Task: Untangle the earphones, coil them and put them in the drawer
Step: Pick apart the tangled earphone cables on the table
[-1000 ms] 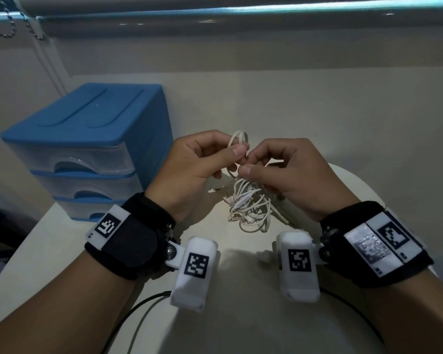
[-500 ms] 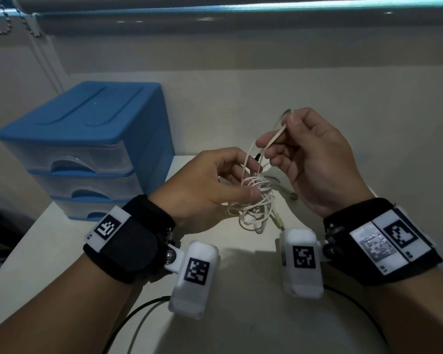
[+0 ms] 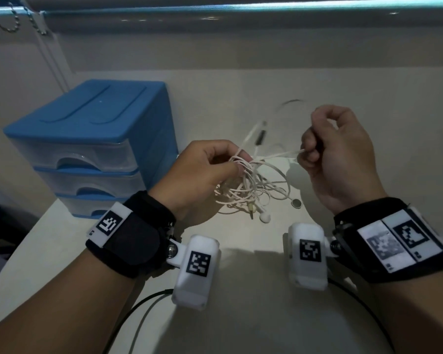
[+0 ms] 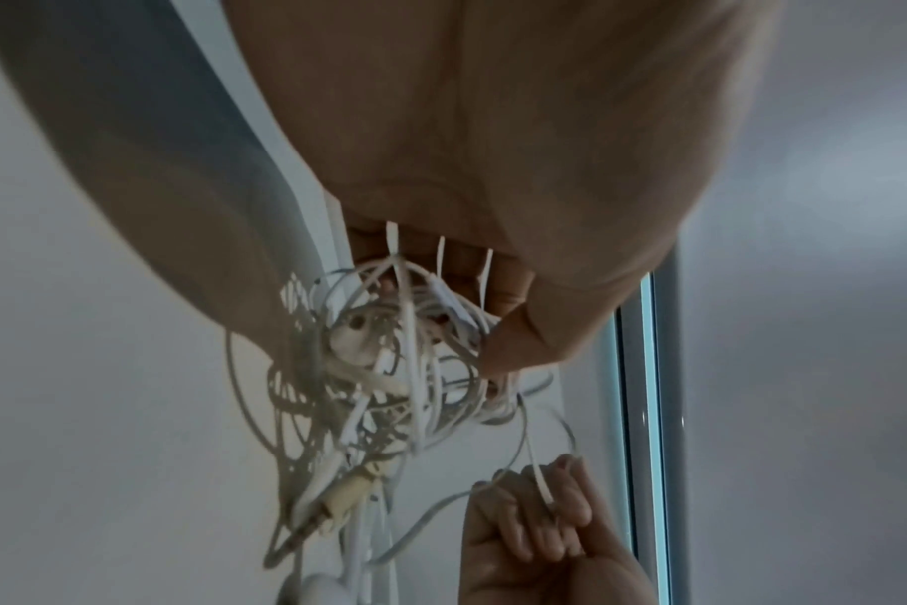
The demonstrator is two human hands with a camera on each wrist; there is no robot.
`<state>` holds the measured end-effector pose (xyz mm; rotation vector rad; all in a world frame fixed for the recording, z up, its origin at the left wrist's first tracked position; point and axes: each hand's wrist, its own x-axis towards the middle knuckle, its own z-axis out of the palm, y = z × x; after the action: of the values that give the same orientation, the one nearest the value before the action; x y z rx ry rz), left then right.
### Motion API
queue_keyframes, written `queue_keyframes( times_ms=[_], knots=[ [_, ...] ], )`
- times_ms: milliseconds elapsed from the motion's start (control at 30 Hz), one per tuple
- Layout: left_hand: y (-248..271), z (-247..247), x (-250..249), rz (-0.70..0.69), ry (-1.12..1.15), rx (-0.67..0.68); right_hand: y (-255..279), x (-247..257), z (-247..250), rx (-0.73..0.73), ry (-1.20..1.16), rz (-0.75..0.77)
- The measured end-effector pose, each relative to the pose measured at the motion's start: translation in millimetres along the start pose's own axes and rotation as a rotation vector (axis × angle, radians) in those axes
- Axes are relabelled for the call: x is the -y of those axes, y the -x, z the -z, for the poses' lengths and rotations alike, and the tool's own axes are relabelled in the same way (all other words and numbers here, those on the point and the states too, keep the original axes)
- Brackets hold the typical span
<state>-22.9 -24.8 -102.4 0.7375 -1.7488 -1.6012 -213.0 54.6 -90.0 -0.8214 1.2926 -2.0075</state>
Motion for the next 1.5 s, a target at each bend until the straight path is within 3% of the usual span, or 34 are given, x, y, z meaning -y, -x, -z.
queue_keyframes(
  times_ms=[133, 300, 400, 533, 633, 933, 1100, 1300, 1367, 1500],
  knots=[
    [-1.9, 6.0, -4.5, -0.034, -0.192, -0.043, 3.6, -1.8, 0.6, 0.039, 0.155, 0.109],
    [-0.9, 4.5, -4.5, -0.032, -0.227, -0.039, 7.5, 1.1, 1.3, 0.082, 0.281, 0.354],
    [-1.5, 4.2, -4.1, -0.031, -0.223, -0.040, 9.4, 0.1, -0.3, 0.159, 0.398, 0.427],
    [-1.6, 4.8, -2.3, -0.021, -0.175, -0.036, 7.4, -7.9, 0.2, 0.332, 0.598, 0.356],
    [-1.5, 4.9, -2.8, -0.030, -0.173, -0.028, 6.3, -12.4, 1.2, 0.359, 0.673, 0.263],
    [-0.9, 4.0, -2.9, -0.022, -0.192, 0.039, 7.3, -9.1, 1.7, 0.346, 0.471, 0.140],
    [-1.8, 4.2, -3.0, -0.043, -0.204, 0.021, 4.8, -8.4, 2.1, 0.239, 0.422, 0.092],
    [-0.5, 4.3, -2.8, -0.020, -0.228, 0.032, 2.1, 2.1, 6.3, 0.129, -0.205, 0.134],
    [-0.2, 4.1, -2.9, -0.018, -0.238, 0.032, 0.1, 2.8, 8.0, 0.126, -0.306, 0.126],
    [0.3, 3.2, -3.7, -0.035, -0.240, 0.032, -2.9, -4.7, 6.0, 0.138, -0.189, 0.194]
  ],
)
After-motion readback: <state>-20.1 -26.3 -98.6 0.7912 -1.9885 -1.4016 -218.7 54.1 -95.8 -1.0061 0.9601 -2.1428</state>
